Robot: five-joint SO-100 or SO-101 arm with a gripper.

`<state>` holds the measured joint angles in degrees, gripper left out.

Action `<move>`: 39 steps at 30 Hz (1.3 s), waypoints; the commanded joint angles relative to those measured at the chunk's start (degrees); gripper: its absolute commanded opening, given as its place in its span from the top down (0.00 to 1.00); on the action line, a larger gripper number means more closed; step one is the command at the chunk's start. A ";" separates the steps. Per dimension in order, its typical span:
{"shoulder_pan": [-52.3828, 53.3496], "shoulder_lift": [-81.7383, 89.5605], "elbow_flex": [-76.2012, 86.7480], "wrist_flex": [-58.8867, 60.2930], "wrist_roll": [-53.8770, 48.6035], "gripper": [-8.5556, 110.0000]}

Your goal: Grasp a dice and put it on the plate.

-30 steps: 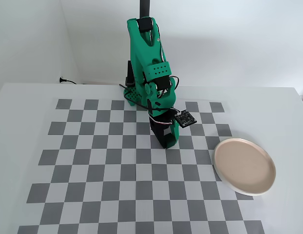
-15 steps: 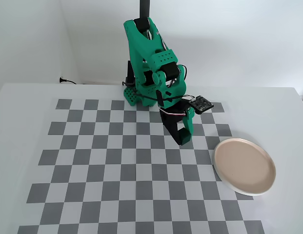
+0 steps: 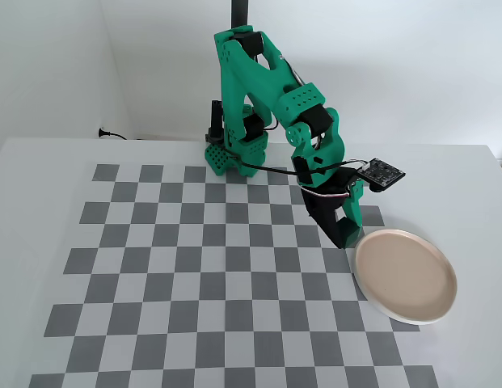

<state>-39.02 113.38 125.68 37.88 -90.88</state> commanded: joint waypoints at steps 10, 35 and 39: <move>-4.75 -15.47 -18.90 -12.74 -1.23 0.96; -10.90 -41.48 -31.20 -19.78 5.45 0.80; -10.72 -39.81 -31.20 -17.75 5.36 0.77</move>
<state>-49.66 69.43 99.76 19.42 -85.52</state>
